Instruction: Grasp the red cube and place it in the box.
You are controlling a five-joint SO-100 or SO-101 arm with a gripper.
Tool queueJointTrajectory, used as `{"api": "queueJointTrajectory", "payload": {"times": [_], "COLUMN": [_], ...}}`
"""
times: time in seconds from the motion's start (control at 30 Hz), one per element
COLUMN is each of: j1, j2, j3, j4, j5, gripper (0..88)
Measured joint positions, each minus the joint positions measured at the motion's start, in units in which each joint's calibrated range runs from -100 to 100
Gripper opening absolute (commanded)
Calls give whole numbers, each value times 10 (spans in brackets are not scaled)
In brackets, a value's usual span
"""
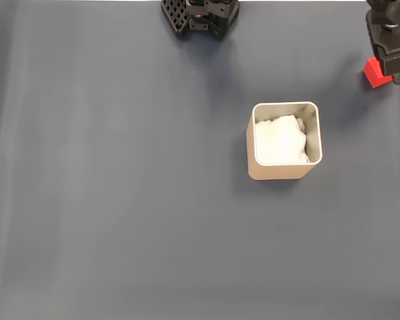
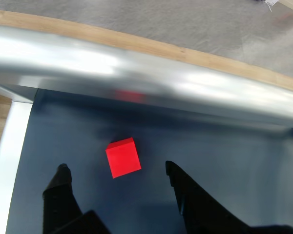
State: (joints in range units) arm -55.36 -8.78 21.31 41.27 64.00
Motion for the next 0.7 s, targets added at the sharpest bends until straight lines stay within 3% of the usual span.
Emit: {"api": "queueJointTrajectory", "payload": {"times": [0.7], "j1": [21], "j2": [-21], "j3": [93], "j4": [-63], "j5": [17], "gripper": [463]}}
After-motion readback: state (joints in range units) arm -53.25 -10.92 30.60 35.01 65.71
